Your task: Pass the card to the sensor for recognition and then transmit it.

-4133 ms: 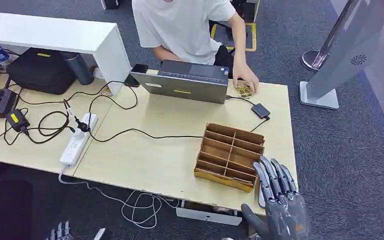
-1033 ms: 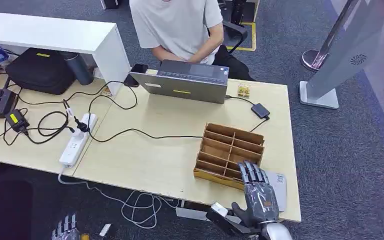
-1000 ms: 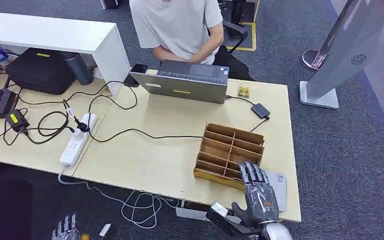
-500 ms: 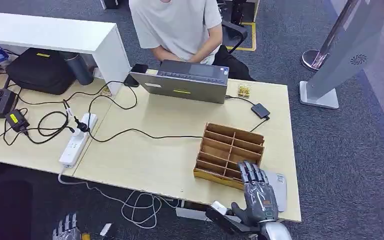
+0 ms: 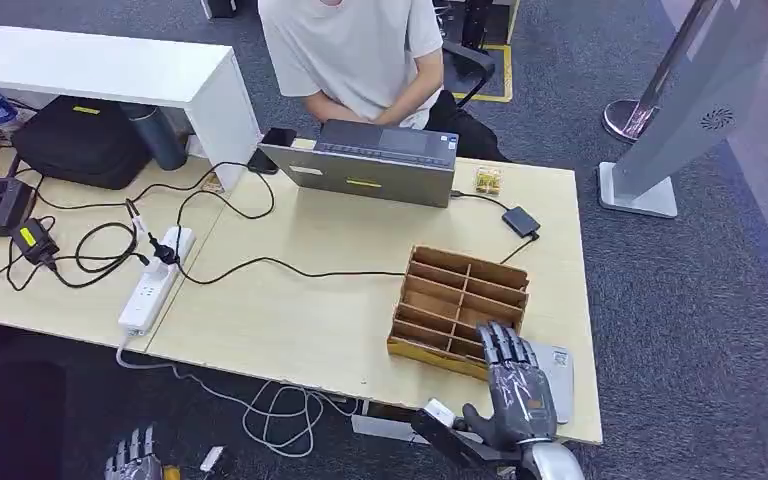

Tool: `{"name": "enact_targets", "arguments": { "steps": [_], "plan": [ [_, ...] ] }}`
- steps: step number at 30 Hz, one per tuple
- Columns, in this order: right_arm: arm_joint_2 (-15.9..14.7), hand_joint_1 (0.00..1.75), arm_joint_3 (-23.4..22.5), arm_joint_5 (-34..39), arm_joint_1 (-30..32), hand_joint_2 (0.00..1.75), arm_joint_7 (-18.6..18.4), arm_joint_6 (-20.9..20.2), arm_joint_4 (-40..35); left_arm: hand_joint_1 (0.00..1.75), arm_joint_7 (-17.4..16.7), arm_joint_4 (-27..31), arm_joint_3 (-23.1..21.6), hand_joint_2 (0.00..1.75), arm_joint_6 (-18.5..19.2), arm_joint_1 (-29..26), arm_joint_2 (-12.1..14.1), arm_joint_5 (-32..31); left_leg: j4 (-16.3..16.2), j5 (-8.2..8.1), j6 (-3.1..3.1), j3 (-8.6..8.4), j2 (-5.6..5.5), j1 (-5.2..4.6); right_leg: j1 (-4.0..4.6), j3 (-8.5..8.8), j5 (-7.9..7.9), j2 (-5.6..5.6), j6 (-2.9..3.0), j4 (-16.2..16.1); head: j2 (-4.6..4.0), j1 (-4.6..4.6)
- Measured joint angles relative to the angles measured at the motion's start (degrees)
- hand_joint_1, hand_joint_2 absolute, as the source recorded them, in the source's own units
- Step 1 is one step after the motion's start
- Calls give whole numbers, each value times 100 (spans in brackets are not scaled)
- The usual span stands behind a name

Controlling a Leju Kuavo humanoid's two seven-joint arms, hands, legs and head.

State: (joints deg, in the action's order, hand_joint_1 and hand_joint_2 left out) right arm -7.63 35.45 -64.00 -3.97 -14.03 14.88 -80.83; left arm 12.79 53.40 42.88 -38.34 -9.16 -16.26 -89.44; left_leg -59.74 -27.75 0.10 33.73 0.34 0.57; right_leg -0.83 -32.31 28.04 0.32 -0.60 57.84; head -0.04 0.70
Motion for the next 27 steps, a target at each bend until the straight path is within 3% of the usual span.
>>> {"name": "enact_targets", "arguments": {
  "steps": [27],
  "plan": [
    [153,0,4,223,-88,175,37,197,173,0,-61,46,-7,175,0,-4,7,-28,0,0,0,1,-1,0,0,1,0,-1,0,0,0,2]
  ]
}}
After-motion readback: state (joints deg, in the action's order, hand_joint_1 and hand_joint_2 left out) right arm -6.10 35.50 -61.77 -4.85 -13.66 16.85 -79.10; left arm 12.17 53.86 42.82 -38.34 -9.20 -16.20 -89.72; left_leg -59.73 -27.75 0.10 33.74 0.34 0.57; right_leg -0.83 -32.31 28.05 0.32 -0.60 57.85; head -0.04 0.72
